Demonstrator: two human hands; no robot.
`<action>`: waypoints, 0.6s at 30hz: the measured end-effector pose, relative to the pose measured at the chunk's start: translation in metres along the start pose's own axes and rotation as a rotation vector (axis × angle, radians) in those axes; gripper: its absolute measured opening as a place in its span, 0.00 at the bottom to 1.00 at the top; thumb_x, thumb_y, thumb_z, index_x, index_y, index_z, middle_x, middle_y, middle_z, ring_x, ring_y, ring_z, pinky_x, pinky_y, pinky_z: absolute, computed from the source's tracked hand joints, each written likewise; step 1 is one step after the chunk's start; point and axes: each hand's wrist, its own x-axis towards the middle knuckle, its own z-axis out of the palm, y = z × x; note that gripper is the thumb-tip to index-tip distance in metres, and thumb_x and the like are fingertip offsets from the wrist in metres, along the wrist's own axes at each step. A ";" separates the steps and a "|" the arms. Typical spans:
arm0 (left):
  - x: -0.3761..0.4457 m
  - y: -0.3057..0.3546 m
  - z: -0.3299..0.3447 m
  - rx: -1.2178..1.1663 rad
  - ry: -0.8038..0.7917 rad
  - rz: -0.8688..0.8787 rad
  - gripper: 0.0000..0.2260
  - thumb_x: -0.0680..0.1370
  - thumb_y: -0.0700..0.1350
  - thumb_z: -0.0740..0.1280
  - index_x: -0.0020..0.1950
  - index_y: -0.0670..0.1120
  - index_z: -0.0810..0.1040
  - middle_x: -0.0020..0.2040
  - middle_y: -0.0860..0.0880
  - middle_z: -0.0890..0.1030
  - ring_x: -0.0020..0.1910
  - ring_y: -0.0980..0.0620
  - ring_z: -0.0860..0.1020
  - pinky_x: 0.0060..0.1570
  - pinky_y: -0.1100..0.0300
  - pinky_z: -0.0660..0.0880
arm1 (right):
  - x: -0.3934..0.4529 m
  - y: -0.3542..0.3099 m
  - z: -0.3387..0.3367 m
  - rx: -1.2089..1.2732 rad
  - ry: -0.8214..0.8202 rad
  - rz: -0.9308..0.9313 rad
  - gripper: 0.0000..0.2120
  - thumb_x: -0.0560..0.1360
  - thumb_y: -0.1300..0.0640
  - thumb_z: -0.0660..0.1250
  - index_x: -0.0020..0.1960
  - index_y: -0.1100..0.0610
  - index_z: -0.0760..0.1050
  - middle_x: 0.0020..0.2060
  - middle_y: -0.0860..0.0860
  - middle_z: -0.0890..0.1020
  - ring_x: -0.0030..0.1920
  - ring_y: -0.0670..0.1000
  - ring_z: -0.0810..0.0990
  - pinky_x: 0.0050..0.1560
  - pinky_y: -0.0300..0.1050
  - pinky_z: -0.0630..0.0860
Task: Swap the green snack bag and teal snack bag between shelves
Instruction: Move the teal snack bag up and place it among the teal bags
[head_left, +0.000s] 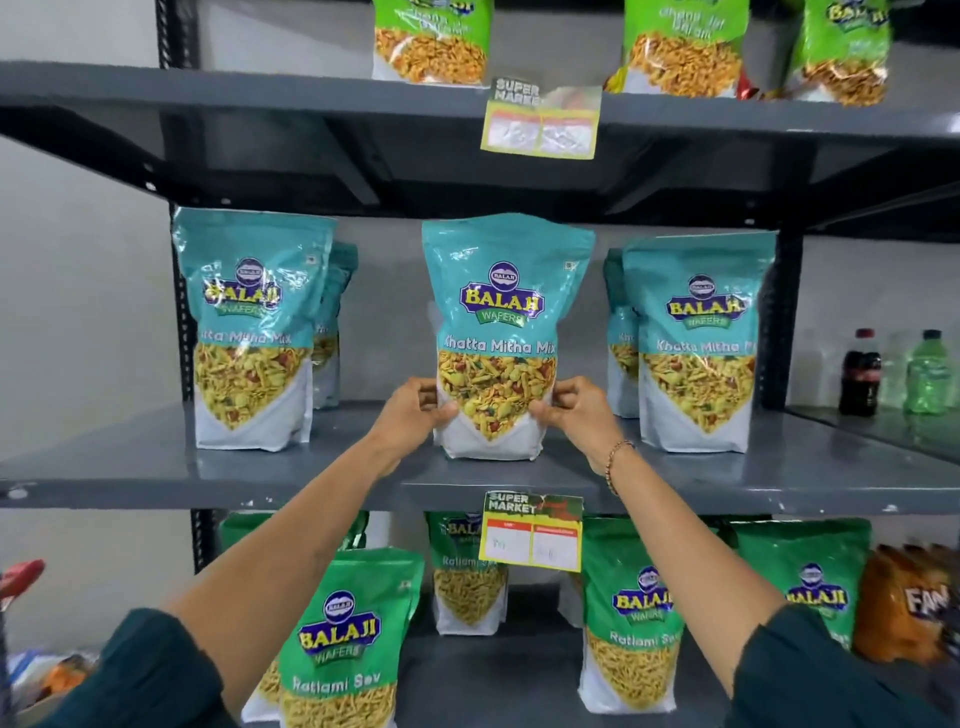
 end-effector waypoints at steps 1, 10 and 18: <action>0.005 -0.003 0.002 -0.006 0.001 -0.016 0.16 0.73 0.40 0.69 0.59 0.41 0.72 0.55 0.44 0.79 0.54 0.48 0.77 0.55 0.57 0.74 | 0.006 0.004 0.000 -0.007 -0.005 0.007 0.14 0.66 0.61 0.74 0.45 0.57 0.70 0.48 0.58 0.80 0.49 0.54 0.79 0.49 0.46 0.78; 0.017 -0.016 0.013 -0.011 0.016 -0.024 0.16 0.73 0.43 0.70 0.58 0.43 0.71 0.53 0.46 0.79 0.54 0.49 0.77 0.55 0.57 0.74 | 0.027 0.016 0.001 -0.029 -0.059 0.067 0.16 0.69 0.60 0.71 0.52 0.59 0.68 0.54 0.60 0.79 0.54 0.55 0.77 0.58 0.52 0.76; 0.017 -0.011 0.013 0.022 0.021 -0.051 0.16 0.74 0.42 0.68 0.59 0.42 0.71 0.55 0.45 0.78 0.55 0.48 0.76 0.56 0.55 0.74 | 0.023 0.016 0.002 -0.020 -0.074 0.082 0.15 0.71 0.60 0.69 0.53 0.59 0.66 0.57 0.61 0.77 0.56 0.55 0.77 0.59 0.51 0.75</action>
